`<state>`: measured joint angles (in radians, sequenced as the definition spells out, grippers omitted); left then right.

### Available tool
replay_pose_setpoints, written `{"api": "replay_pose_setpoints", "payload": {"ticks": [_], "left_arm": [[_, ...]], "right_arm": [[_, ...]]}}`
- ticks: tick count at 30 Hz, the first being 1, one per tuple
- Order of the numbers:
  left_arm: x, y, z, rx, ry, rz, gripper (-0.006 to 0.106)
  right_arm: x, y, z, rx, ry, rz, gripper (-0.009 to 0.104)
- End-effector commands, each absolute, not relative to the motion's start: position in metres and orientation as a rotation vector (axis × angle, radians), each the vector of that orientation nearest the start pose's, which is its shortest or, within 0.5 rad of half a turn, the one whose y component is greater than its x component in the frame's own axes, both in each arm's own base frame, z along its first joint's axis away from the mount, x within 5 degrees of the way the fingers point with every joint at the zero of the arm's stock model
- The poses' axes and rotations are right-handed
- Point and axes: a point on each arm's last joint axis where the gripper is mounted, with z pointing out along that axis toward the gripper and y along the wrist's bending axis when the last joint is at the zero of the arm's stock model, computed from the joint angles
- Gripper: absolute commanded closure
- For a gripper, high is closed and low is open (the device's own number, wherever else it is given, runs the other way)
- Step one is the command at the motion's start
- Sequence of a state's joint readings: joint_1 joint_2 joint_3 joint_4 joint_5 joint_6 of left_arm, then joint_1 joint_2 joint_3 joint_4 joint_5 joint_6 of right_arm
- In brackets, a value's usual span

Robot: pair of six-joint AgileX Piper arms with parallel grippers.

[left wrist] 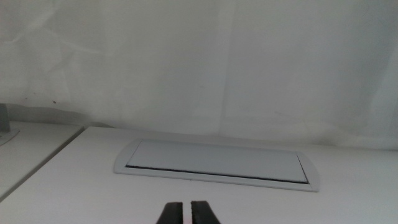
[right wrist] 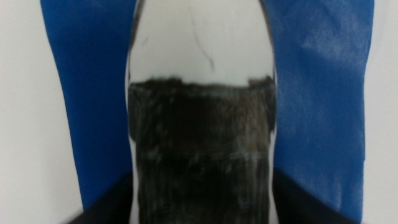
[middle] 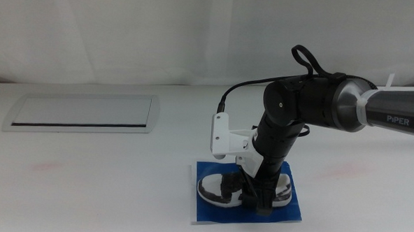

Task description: Use one arm to grab the shoe from the table and place it on the mat.

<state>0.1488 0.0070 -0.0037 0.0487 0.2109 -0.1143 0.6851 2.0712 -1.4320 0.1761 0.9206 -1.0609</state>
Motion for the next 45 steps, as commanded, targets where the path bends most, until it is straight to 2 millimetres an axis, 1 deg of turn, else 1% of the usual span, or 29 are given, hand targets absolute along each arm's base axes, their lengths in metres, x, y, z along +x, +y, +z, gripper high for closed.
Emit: {"api": "replay_pose_setpoints", "payload": {"ticks": [1, 2, 4, 5, 10, 11, 13, 16, 18, 19, 20, 21, 26, 27, 30, 32, 35, 37, 38, 39, 43, 45], "left_arm": [[0.055, 0.009, 0.182, -0.200, 1.709, 0.063, 0.103], [0.055, 0.009, 0.182, -0.200, 1.709, 0.063, 0.103], [0.055, 0.009, 0.182, -0.200, 1.709, 0.063, 0.103], [0.055, 0.009, 0.182, -0.200, 1.709, 0.063, 0.103], [0.055, 0.009, 0.182, -0.200, 1.709, 0.063, 0.103], [0.055, 0.009, 0.182, -0.200, 1.709, 0.063, 0.103], [0.055, 0.009, 0.182, -0.200, 1.709, 0.063, 0.103], [0.055, 0.009, 0.182, -0.200, 1.709, 0.063, 0.103], [0.055, 0.009, 0.182, -0.200, 1.709, 0.063, 0.103], [0.055, 0.009, 0.182, -0.200, 1.709, 0.063, 0.103], [0.055, 0.009, 0.182, -0.200, 1.709, 0.063, 0.103], [0.055, 0.009, 0.182, -0.200, 1.709, 0.063, 0.103], [0.055, 0.009, 0.182, -0.200, 1.709, 0.063, 0.103], [0.055, 0.009, 0.182, -0.200, 1.709, 0.063, 0.103], [0.055, 0.009, 0.182, -0.200, 1.709, 0.063, 0.103], [0.055, 0.009, 0.182, -0.200, 1.709, 0.063, 0.103], [0.055, 0.009, 0.182, -0.200, 1.709, 0.063, 0.103], [0.055, 0.009, 0.182, -0.200, 1.709, 0.063, 0.103], [0.055, 0.009, 0.182, -0.200, 1.709, 0.063, 0.103], [0.055, 0.009, 0.182, -0.200, 1.709, 0.063, 0.103], [0.055, 0.009, 0.182, -0.200, 1.709, 0.063, 0.103], [0.055, 0.009, 0.182, -0.200, 1.709, 0.063, 0.103]], "right_arm": [[0.305, 0.267, 0.149, -2.187, 2.067, 0.187, 0.027], [0.306, 0.267, 0.149, -2.170, 2.069, 0.183, 0.014], [0.308, 0.269, 0.150, -2.103, 2.100, 0.177, -0.006], [0.309, 0.269, 0.150, -2.084, 2.105, 0.175, -0.008], [0.310, 0.269, 0.150, -2.076, 2.103, 0.173, -0.008], [0.310, 0.269, 0.150, -2.053, 2.132, 0.177, -0.008], [0.309, 0.269, 0.154, -2.030, 2.151, 0.181, -0.008], [0.307, 0.267, 0.167, -2.004, 2.147, 0.181, -0.008], [0.305, 0.266, 0.182, -1.973, 2.128, 0.178, -0.008], [0.303, 0.264, 0.202, -1.924, 2.114, 0.176, -0.008], [0.301, 0.263, 0.213, -1.897, 2.108, 0.177, -0.008], [0.298, 0.260, 0.235, -1.831, 2.113, 0.183, -0.008], [0.292, 0.255, 0.288, -1.663, 2.093, 0.195, -0.008], [0.292, 0.255, 0.299, -1.602, 2.099, 0.204, -0.008], [0.299, 0.249, 0.325, -1.333, 2.151, 0.223, -0.008], [0.307, 0.239, 0.338, -1.149, 2.190, 0.211, -0.008], [0.322, 0.215, 0.351, -0.868, 2.278, 0.165, -0.008], [0.334, 0.190, 0.355, -0.688, 2.337, 0.119, -0.008], [0.338, 0.177, 0.356, -0.626, 2.359, 0.088, -0.008], [0.346, 0.148, 0.358, -0.489, 2.419, 0.039, -0.008], [0.353, 0.092, 0.368, -0.260, 2.463, -0.050, -0.005], [0.351, 0.062, 0.378, -0.158, 2.449, -0.079, -0.002]]}}
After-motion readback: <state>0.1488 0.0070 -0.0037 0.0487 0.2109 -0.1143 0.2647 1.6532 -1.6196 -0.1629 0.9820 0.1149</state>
